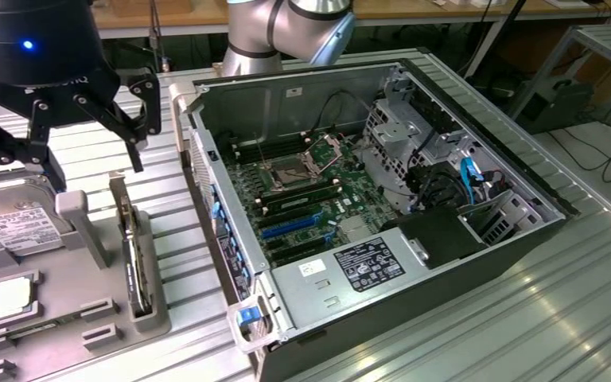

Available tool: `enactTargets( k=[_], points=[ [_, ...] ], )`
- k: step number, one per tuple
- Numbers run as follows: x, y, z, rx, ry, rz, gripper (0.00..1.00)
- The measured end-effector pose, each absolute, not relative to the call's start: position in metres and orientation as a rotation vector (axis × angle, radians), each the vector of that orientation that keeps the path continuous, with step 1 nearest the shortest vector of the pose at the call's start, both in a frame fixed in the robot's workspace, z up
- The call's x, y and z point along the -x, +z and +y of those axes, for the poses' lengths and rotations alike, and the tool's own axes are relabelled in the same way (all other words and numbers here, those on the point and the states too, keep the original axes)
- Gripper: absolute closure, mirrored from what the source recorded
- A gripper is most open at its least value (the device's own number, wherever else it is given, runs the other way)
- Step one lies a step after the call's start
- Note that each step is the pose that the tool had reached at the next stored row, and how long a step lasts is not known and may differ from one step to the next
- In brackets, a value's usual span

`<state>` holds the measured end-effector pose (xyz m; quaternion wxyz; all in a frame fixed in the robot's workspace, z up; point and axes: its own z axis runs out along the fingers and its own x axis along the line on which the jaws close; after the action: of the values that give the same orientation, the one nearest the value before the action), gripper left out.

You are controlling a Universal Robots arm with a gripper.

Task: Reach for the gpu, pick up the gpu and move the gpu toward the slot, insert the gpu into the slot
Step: 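Pick up the gpu and move the gpu toward the slot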

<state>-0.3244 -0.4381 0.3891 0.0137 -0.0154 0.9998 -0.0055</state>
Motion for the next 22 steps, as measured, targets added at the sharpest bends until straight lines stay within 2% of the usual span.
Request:
enactTargets(
  k=[22],
  points=[
    [0.324,0.386,-0.456,0.09,-0.039,3.113,0.28]
  ],
)
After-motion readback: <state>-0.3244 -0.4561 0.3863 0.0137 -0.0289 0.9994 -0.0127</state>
